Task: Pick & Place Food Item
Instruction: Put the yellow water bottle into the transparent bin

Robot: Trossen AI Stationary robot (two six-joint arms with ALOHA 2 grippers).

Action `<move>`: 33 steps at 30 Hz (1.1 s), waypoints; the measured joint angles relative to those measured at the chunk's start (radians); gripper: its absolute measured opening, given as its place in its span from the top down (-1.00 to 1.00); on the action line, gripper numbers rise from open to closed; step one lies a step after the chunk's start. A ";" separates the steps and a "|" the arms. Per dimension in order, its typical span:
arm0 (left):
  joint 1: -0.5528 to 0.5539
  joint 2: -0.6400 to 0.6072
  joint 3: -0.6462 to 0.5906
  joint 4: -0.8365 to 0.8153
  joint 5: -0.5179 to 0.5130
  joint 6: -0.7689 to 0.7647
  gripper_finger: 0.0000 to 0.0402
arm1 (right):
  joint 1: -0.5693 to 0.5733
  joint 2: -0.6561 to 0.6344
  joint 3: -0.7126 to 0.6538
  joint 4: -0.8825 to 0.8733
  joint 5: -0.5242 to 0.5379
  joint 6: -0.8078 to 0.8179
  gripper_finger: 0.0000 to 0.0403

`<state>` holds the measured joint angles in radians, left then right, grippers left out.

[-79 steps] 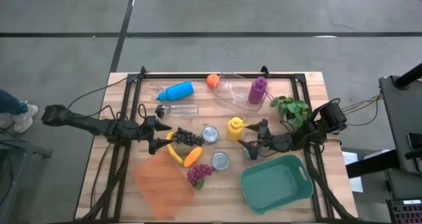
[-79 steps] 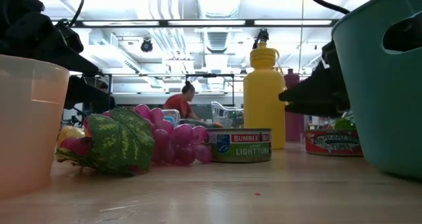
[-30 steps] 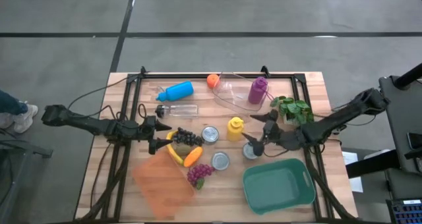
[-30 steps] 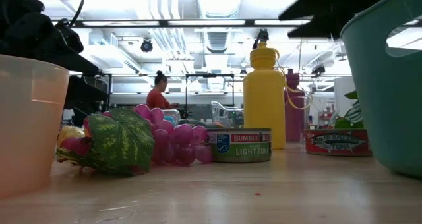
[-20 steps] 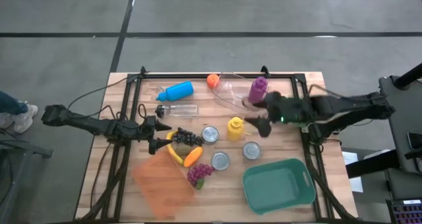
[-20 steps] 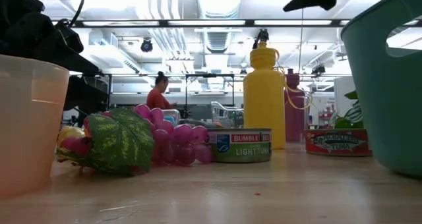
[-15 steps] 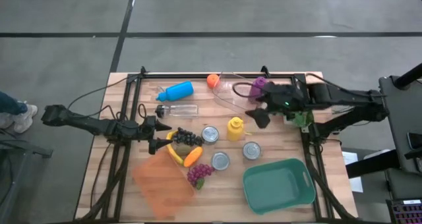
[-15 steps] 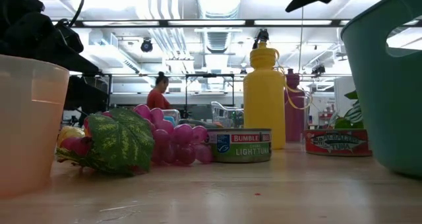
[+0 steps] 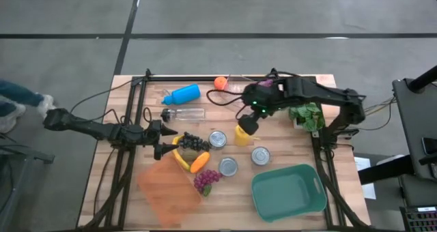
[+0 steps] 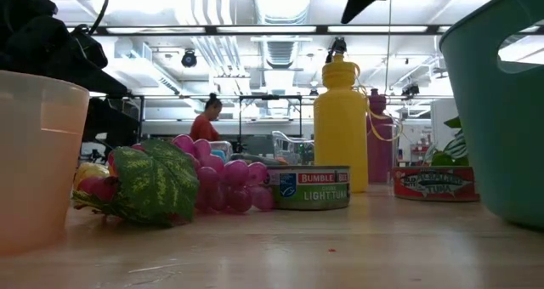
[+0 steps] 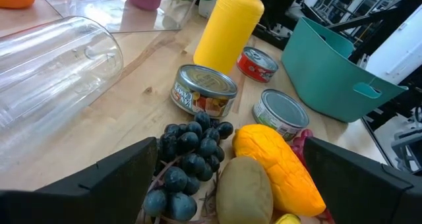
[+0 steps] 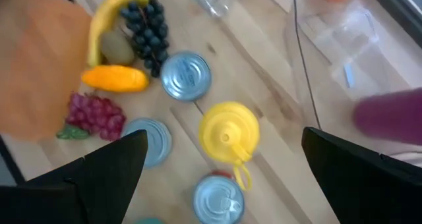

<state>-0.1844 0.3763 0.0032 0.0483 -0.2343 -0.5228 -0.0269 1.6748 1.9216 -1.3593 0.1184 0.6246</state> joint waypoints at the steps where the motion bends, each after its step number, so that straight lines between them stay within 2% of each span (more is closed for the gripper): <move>1: 0.000 0.000 0.000 0.000 0.000 0.000 -0.91 | 0.000 0.024 0.024 -0.027 0.000 0.000 -0.99; 6: 0.000 0.000 0.000 0.000 0.000 0.000 -0.91 | 0.002 0.123 0.093 -0.133 0.002 0.001 -0.99; 10: 0.000 0.000 0.000 0.000 0.000 0.000 -0.91 | 0.002 0.162 0.099 -0.149 0.004 0.003 -0.99; 33: 0.000 0.000 0.000 0.000 0.000 0.000 -0.91 | 0.034 0.147 -0.065 -0.040 0.004 0.049 -0.99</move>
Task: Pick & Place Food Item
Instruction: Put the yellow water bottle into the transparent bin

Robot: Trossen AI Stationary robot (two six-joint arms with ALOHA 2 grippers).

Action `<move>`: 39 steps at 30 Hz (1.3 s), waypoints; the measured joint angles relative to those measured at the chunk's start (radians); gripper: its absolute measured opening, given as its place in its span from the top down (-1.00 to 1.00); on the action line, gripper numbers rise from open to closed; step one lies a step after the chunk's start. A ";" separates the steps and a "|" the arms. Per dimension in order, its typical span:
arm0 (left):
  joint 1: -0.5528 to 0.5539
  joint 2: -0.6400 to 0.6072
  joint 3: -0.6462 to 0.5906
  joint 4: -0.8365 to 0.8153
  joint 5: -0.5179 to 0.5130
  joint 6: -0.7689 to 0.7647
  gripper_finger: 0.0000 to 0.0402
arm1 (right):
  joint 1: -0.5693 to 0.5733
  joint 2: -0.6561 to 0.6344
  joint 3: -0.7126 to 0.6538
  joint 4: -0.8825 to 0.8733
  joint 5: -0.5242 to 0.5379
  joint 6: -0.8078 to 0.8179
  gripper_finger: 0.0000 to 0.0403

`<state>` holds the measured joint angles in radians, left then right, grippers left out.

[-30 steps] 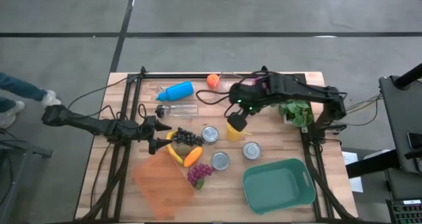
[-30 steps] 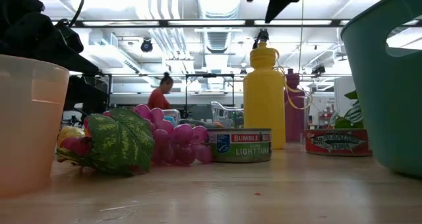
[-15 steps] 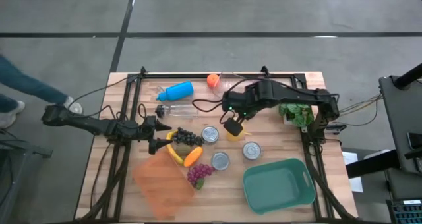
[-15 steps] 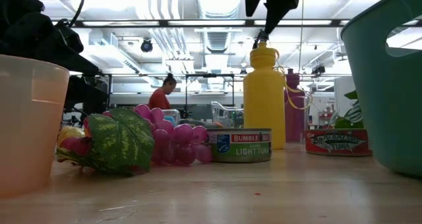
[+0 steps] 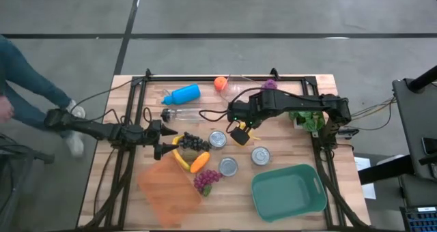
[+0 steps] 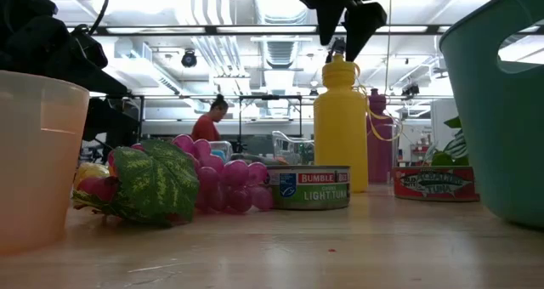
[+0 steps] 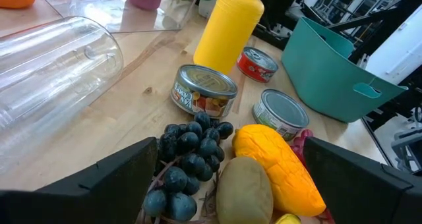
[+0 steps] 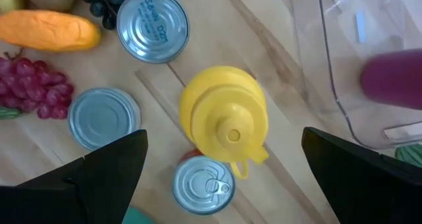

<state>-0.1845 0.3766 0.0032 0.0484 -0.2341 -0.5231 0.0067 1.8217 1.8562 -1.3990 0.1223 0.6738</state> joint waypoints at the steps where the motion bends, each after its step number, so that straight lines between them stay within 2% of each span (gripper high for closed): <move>1: 0.000 0.000 0.000 0.000 0.000 0.000 -0.91 | 0.000 0.000 -0.007 0.002 0.000 -0.001 -0.99; 16: 0.000 0.000 0.000 0.000 0.000 0.000 -0.91 | -0.013 -0.001 -0.080 0.056 0.007 -0.023 -0.99; 39: 0.000 0.000 0.000 0.000 0.000 0.000 -0.91 | -0.030 -0.001 -0.095 0.078 -0.015 -0.045 -0.99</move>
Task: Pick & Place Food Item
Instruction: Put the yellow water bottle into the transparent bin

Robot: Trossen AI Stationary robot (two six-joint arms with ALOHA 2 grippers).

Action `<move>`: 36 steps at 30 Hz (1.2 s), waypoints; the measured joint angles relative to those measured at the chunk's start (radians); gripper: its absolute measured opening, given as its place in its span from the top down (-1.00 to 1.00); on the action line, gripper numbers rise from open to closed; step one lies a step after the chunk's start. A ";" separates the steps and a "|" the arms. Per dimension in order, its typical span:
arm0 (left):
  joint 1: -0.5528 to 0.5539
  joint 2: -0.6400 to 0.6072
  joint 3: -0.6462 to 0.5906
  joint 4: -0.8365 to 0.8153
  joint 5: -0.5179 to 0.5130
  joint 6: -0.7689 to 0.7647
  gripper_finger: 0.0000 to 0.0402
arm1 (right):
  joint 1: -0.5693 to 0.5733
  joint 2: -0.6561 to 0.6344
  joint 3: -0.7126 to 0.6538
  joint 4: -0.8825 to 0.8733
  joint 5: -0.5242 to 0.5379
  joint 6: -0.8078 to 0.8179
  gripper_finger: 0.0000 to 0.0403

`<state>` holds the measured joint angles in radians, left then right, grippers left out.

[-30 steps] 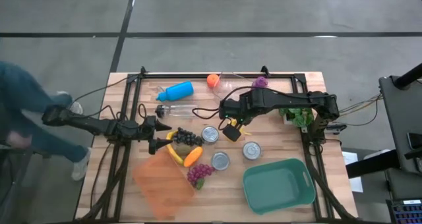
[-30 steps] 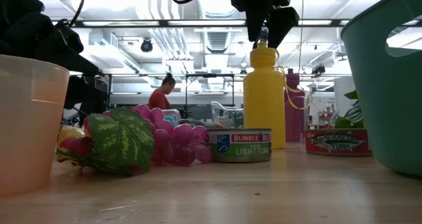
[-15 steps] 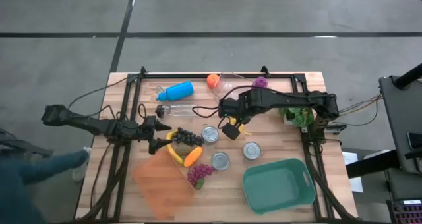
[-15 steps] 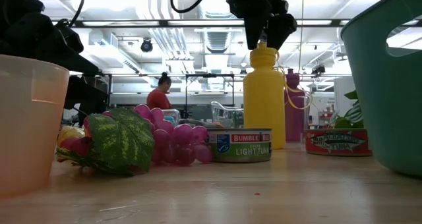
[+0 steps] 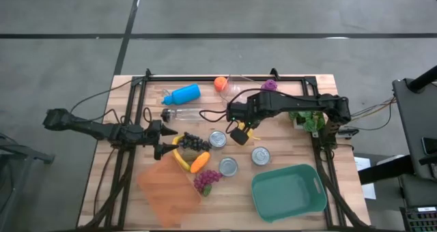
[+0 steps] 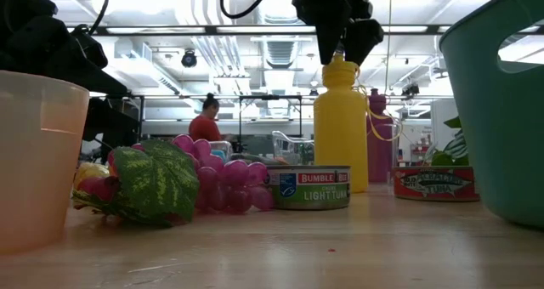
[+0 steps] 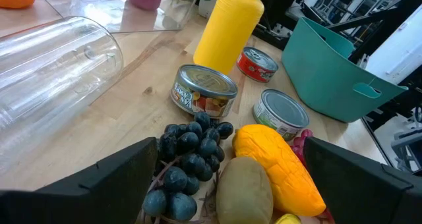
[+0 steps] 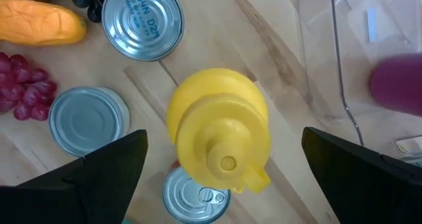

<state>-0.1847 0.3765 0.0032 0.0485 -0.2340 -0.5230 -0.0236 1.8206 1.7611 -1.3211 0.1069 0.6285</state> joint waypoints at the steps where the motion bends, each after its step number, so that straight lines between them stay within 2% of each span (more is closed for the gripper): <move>1: 0.000 0.000 0.000 0.000 0.000 0.000 -0.91 | -0.001 0.000 -0.001 0.000 -0.002 -0.001 -0.99; 36: 0.000 0.000 0.000 0.000 0.000 0.000 -0.91 | -0.003 0.000 -0.003 0.017 -0.022 0.000 -0.99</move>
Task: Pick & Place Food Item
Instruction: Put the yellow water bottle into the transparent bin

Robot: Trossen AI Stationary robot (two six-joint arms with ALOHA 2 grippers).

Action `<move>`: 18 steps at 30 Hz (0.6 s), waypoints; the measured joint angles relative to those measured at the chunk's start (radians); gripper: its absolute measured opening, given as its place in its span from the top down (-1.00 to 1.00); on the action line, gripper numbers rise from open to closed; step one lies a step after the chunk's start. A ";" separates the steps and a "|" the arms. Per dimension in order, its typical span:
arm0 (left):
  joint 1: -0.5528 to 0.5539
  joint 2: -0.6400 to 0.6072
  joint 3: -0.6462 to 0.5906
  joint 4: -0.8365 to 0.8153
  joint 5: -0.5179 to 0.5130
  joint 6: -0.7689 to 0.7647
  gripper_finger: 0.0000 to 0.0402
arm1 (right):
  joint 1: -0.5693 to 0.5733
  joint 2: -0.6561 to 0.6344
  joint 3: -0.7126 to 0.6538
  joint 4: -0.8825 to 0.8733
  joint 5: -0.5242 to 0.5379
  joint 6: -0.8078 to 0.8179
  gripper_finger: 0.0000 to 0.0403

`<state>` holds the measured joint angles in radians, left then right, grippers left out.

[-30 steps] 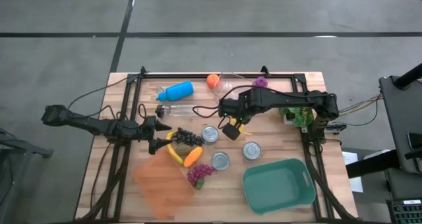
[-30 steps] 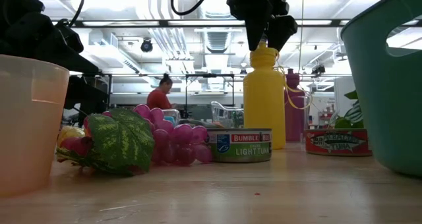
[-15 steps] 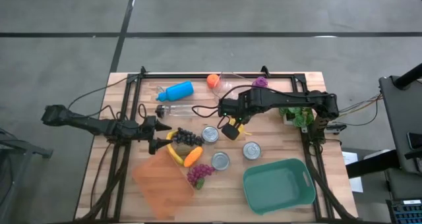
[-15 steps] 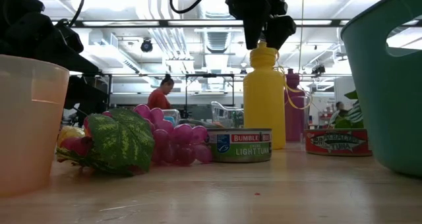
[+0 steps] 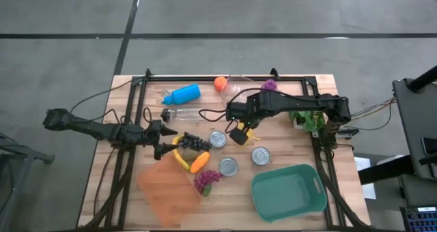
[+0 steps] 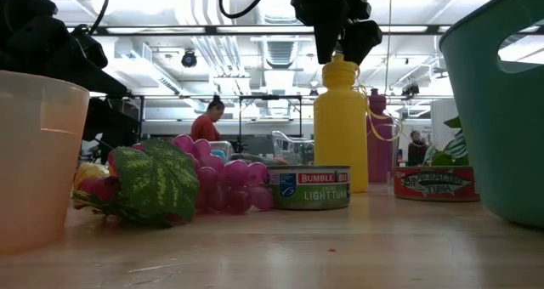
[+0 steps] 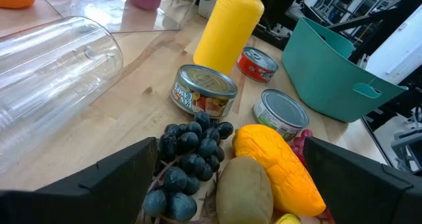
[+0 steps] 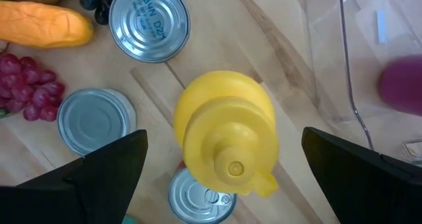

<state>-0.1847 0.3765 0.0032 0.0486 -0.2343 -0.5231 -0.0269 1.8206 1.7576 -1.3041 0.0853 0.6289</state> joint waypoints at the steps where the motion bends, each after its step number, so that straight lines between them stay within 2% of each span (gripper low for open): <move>1: 0.000 0.000 0.000 0.000 0.000 0.000 -0.91 | -0.001 0.000 0.000 -0.001 0.000 0.000 -0.99; 4: 0.000 0.000 0.000 0.000 0.000 0.000 -0.91 | -0.001 0.000 0.000 -0.003 0.000 0.003 -0.94; 13: 0.000 0.000 0.000 0.000 0.000 0.000 -0.91 | 0.000 0.000 0.000 0.005 0.011 -0.009 -0.39; 18: 0.000 0.000 0.000 0.000 0.000 0.000 -0.91 | 0.000 0.000 0.000 0.007 0.011 -0.019 -0.19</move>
<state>-0.1844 0.3763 0.0032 0.0483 -0.2341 -0.5232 -0.0269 1.8206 1.7573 -1.2972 0.0959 0.6098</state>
